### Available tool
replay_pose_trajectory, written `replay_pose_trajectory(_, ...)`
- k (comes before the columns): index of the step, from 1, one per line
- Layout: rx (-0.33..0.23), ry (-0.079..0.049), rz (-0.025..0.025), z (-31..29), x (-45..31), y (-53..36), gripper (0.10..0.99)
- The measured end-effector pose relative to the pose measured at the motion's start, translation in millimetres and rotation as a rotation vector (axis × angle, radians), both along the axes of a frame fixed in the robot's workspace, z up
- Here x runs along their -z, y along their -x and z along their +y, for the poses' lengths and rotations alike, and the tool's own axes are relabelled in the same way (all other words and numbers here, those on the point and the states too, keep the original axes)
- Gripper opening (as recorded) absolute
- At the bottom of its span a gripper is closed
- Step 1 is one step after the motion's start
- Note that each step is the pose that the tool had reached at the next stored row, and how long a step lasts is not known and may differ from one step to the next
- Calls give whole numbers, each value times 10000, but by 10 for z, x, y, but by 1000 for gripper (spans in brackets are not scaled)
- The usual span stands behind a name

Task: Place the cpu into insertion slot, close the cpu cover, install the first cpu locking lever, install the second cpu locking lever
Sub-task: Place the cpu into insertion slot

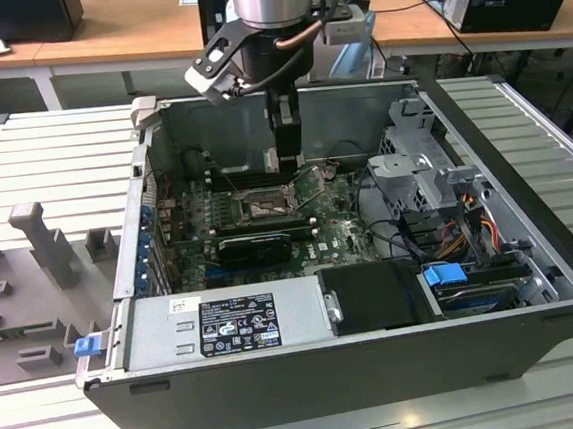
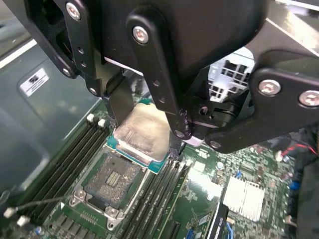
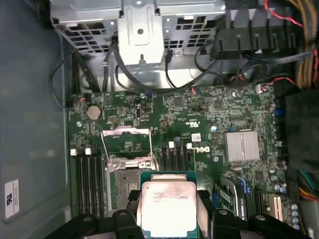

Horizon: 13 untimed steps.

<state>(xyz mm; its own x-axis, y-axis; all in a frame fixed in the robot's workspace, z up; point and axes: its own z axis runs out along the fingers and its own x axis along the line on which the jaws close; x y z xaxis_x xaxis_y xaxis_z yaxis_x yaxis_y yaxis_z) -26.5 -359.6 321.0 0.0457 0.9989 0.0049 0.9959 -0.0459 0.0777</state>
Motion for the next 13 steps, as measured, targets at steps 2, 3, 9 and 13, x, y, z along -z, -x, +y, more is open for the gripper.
replay_pose_trajectory(2, -127, 0, 0, 0, 12, 11, 529)
replay_pose_trajectory(3, -136, 1, 1, 2, 17, 25, 529)
replay_pose_trajectory(9, -137, -1, -1, 56, 66, 86, 529)
replay_pose_trajectory(13, -137, 0, 1, 72, 95, 110, 529)
